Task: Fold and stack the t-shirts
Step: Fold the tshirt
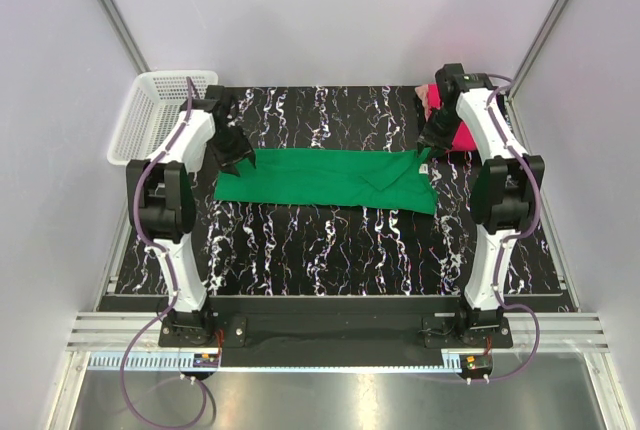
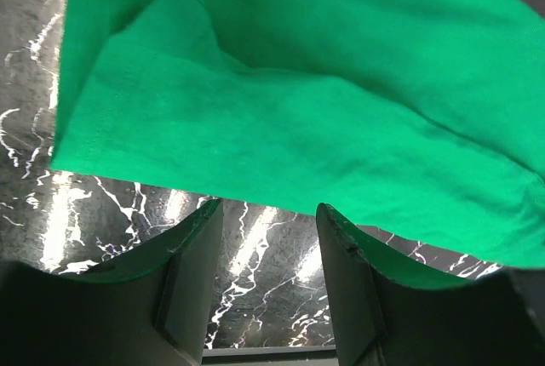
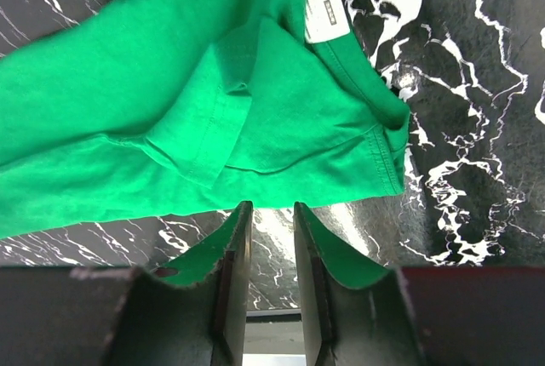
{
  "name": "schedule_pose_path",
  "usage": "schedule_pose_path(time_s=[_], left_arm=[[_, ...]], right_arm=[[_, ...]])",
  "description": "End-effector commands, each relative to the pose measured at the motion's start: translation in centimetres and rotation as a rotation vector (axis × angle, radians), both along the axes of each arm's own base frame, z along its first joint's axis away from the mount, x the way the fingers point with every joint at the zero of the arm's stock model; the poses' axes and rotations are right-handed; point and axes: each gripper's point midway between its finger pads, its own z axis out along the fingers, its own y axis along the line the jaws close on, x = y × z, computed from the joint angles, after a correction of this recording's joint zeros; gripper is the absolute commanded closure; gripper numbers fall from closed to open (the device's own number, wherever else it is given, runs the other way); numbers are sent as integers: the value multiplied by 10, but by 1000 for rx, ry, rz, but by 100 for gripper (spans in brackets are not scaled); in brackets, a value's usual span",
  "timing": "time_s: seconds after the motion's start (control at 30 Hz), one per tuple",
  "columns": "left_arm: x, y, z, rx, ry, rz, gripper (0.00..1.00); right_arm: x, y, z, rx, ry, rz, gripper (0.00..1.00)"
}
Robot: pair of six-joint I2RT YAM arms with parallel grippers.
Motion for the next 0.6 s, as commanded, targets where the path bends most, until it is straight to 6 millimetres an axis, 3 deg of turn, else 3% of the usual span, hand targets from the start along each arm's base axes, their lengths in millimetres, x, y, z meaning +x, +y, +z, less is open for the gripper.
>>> schedule_pose_path(time_s=[0.0,0.17,0.43,0.57], left_arm=[[2,-2,24,-24,-69,-22,48],[-5,-1,25,-17,-64,-27,48],[-13,4,22,4,-54,-27,48],[-16,4,21,8,-43,-21,48]], right_arm=[[-3,14,3,39,-26,38,67],[-8,19,-23,41,37,54,67],[-2,26,-47,73,58,81,65],[-7,33,-57,99,86,93,55]])
